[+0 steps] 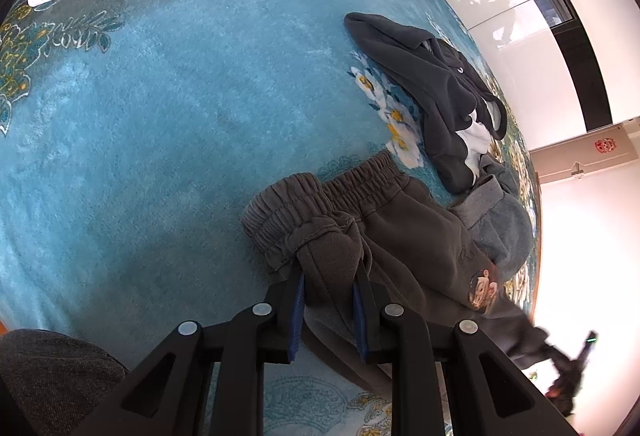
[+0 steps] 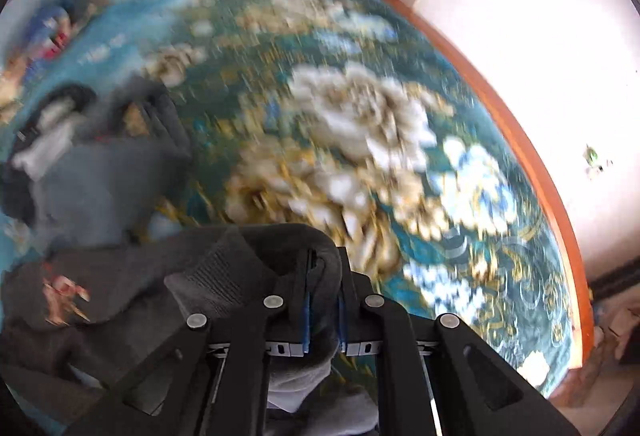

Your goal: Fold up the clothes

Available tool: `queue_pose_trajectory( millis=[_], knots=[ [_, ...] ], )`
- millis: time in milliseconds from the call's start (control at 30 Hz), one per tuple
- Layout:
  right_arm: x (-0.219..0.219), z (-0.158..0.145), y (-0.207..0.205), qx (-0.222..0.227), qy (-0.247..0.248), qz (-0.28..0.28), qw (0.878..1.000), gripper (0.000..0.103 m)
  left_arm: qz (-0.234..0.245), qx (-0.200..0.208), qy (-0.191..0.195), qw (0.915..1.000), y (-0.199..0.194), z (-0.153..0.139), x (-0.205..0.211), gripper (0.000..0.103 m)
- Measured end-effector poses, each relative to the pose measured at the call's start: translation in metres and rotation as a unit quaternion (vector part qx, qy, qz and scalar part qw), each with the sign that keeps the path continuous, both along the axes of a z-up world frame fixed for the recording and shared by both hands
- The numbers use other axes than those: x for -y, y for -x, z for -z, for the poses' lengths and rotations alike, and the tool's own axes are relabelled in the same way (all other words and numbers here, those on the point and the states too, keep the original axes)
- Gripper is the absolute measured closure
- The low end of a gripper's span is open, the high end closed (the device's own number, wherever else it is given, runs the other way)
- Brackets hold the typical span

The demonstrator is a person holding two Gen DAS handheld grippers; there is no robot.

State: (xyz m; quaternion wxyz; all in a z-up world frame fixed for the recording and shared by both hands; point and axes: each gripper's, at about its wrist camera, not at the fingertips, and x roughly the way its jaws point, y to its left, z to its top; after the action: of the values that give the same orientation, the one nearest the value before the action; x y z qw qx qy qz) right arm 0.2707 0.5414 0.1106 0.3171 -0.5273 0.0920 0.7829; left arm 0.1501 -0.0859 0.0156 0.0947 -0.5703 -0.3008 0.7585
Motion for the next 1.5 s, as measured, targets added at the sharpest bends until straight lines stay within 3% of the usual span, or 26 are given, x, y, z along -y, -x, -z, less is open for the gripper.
queue_pose_trajectory(
  millis=[100, 133, 167, 200, 267, 300, 433, 500, 600, 700, 833, 933, 1100, 1200, 1333, 1500],
  knots=[
    [-0.010, 0.038, -0.016, 0.033, 0.029, 0.037, 0.998, 0.090, -0.001, 0.003, -0.002, 1.0000, 0.000, 0.002, 0.000, 0.080],
    [-0.010, 0.038, -0.019, 0.032, 0.029, 0.042, 0.998, 0.087, -0.001, 0.003, -0.003, 1.0000, 0.000, 0.002, 0.000, 0.080],
    [-0.010, 0.034, -0.022, 0.026, 0.026, 0.045, 0.998, 0.076, -0.002, 0.004, -0.004, 1.0000, 0.000, 0.003, 0.000, 0.079],
    [-0.010, 0.029, -0.025, 0.020, 0.022, 0.047, 0.998, 0.057, -0.002, 0.005, -0.005, 1.0000, 0.001, 0.003, 0.001, 0.079],
    [-0.008, 0.012, -0.030, -0.001, 0.008, 0.051, 0.999, 0.046, -0.003, 0.006, -0.007, 1.0000, 0.001, 0.004, 0.001, 0.079],
    [-0.004, -0.003, -0.029, -0.017, -0.009, 0.048, 0.999, 0.046, -0.004, 0.006, -0.008, 0.9999, 0.001, 0.004, 0.001, 0.079],
    [0.052, -0.051, 0.003, -0.080, -0.031, -0.049, 0.995, 0.040, -0.006, 0.008, -0.012, 0.9999, 0.001, 0.006, 0.001, 0.078],
    [0.093, -0.054, 0.032, -0.091, -0.002, -0.115, 0.989, 0.035, -0.007, 0.009, -0.015, 0.9998, 0.002, 0.007, 0.001, 0.078],
    [0.172, -0.037, 0.087, -0.089, 0.071, -0.204, 0.972, 0.035, -0.008, 0.011, -0.018, 0.9997, 0.002, 0.008, 0.001, 0.078],
    [0.259, -0.010, 0.135, -0.063, 0.154, -0.276, 0.947, 0.035, -0.009, 0.011, -0.013, 0.9998, -0.007, 0.003, 0.005, 0.078],
    [0.344, 0.004, 0.157, -0.023, 0.172, -0.366, 0.914, 0.035, 0.000, 0.016, 0.010, 0.9998, -0.015, -0.002, 0.012, 0.077],
    [0.365, 0.015, 0.155, 0.006, 0.144, -0.406, 0.902, 0.035, 0.023, 0.030, 0.037, 0.9986, -0.015, 0.002, 0.016, 0.076],
    [0.365, 0.041, 0.166, 0.035, 0.149, -0.401, 0.903, 0.035, 0.037, 0.073, 0.040, 0.9959, -0.009, 0.015, 0.028, 0.076],
    [0.372, 0.051, 0.178, 0.045, 0.145, -0.421, 0.894, 0.035, 0.029, 0.087, 0.036, 0.9951, -0.010, 0.021, 0.032, 0.076],
    [0.398, 0.067, 0.201, 0.081, 0.105, -0.479, 0.868, 0.035, 0.017, 0.107, 0.029, 0.9937, -0.011, 0.032, 0.033, 0.075],
    [0.425, 0.094, 0.217, 0.146, 0.068, -0.552, 0.818, 0.035, 0.005, 0.100, -0.005, 0.9949, -0.011, 0.036, 0.038, 0.076]
  ],
)
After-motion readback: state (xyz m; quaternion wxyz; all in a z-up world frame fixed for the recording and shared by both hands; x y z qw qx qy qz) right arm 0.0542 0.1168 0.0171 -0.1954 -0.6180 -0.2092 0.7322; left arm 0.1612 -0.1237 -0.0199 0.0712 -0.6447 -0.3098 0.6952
